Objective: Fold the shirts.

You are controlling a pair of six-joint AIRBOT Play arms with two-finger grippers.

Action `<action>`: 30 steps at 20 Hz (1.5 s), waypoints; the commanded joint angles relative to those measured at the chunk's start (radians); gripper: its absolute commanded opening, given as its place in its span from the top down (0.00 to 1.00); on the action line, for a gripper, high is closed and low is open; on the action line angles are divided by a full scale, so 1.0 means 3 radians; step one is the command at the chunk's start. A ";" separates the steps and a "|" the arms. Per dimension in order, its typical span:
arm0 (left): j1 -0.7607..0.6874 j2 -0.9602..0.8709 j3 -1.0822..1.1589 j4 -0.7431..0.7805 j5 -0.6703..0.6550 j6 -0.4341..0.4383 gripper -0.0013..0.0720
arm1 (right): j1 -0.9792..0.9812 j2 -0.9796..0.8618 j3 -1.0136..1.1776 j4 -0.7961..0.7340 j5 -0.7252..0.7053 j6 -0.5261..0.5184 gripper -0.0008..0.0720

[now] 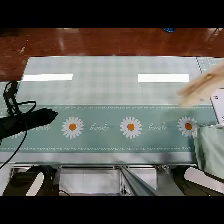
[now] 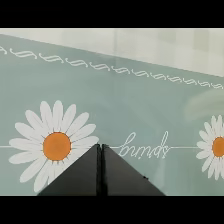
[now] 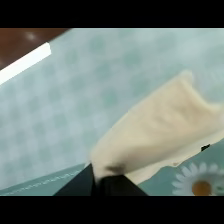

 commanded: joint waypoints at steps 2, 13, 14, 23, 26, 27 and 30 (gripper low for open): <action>-0.0001 -0.0001 -0.0001 0.0000 0.0126 0.0034 0.95 | -0.0628 0.0492 -0.0685 -0.0401 0.0376 -0.0031 0.96; -0.0001 -0.0020 -0.0001 -0.0174 0.0425 0.0036 0.95 | -0.1975 0.1642 -0.2319 -0.1831 0.0369 -0.0100 0.96; -0.0001 -0.0020 -0.0001 -0.0173 0.0440 0.0034 0.95 | -0.1975 0.1754 -0.2427 -0.1977 0.0365 -0.0090 0.96; -0.0001 -0.0164 0.0178 -0.0198 0.0741 0.0193 0.95 | -0.1975 0.1825 -0.2864 -0.1396 0.0006 -0.0060 0.52; -0.0001 -0.0613 0.0833 -0.0197 0.0596 0.0421 0.95 | -0.1750 0.1466 -0.2525 0.0144 -0.0443 -0.0095 0.96; -0.0001 -0.0820 0.1158 -0.0198 0.0462 0.0440 0.95 | -0.1469 0.1349 -0.2394 0.0537 -0.0711 -0.0193 0.96; -0.0163 -0.1447 0.2191 -0.0295 0.0172 0.0488 0.95 | 0.0011 0.0974 -0.1952 0.0675 -0.1526 -0.0435 0.96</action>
